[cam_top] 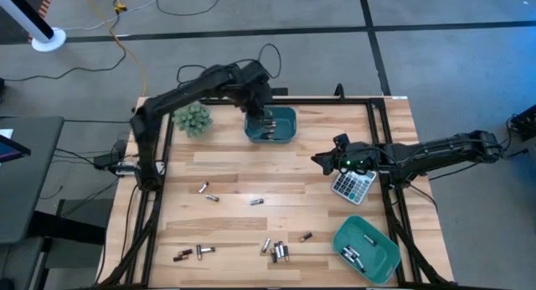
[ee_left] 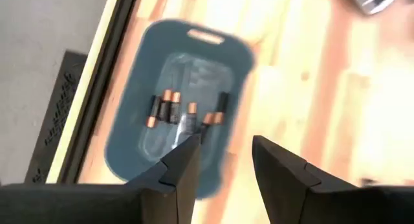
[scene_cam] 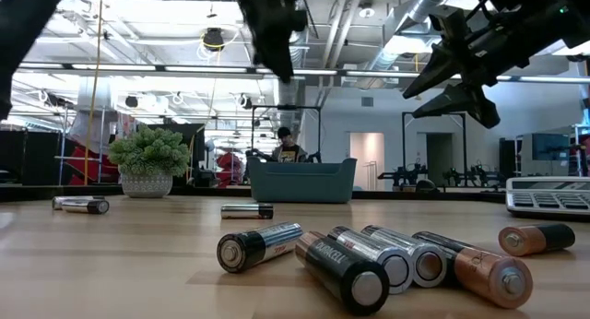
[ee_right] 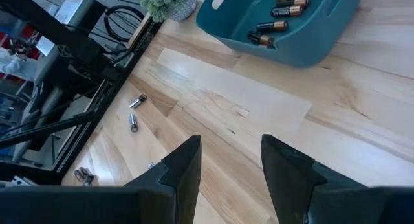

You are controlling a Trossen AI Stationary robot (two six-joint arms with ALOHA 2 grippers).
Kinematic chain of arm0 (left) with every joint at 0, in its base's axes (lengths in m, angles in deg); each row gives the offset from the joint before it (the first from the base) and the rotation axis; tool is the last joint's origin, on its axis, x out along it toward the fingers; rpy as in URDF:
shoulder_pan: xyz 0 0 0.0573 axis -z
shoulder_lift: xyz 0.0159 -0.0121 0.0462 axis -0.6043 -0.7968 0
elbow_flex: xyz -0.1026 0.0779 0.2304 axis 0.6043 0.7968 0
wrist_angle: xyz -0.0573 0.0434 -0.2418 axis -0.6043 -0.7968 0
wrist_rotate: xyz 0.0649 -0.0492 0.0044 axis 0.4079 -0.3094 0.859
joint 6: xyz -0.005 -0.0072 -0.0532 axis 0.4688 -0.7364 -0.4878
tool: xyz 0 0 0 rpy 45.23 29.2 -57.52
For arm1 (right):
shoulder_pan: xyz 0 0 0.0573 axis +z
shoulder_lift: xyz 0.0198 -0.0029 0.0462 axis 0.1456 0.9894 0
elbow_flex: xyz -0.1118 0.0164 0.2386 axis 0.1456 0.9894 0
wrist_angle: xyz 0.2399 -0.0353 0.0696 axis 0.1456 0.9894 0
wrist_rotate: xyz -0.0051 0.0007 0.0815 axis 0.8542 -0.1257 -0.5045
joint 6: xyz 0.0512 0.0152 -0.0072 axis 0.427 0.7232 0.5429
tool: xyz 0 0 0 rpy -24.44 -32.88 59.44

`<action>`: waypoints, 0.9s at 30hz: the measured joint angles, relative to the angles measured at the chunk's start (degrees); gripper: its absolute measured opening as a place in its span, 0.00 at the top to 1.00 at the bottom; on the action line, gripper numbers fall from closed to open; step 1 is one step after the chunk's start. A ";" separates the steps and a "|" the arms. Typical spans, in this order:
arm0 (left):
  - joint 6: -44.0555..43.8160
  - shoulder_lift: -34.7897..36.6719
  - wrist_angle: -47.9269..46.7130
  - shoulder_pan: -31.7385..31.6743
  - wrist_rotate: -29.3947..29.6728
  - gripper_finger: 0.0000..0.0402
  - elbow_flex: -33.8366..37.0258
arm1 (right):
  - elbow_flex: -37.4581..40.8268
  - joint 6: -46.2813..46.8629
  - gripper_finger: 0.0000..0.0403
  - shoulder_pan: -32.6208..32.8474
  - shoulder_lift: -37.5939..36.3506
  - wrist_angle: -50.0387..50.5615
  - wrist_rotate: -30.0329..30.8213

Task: Sort batteries
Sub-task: Put the silver battery into the green bin

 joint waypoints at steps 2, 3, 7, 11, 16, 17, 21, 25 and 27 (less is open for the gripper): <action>-0.65 3.45 0.13 2.14 -0.14 0.67 1.50 | 0.00 -2.00 0.56 0.19 0.00 -0.05 -0.04; -1.17 4.98 -0.09 3.40 -0.22 0.67 2.53 | 0.00 -3.57 0.56 0.38 0.00 -0.29 -0.07; -7.05 10.51 2.07 9.21 -0.29 0.67 10.64 | 0.00 -10.08 0.56 1.69 0.00 -3.65 -0.21; -14.06 17.95 17.11 16.30 -0.27 0.67 27.13 | 0.00 -18.20 0.56 2.97 0.00 -9.42 -0.33; -23.01 27.73 41.57 23.47 0.27 0.67 49.65 | -0.89 -26.66 0.56 5.39 0.30 -14.49 -0.72; -23.97 29.62 45.43 24.77 1.10 0.67 53.48 | -1.95 -27.66 0.56 5.87 1.00 -14.34 -0.74; -25.37 37.51 54.93 28.61 4.94 0.67 66.57 | -8.67 -32.50 0.56 7.69 6.68 -10.71 -1.65; -27.91 44.77 60.70 31.21 9.62 0.67 76.42 | -19.46 -33.49 0.56 8.83 16.94 -0.93 -1.90; -28.37 48.34 62.65 32.11 10.45 0.67 80.38 | -25.57 -33.64 0.56 8.81 22.93 5.80 -1.96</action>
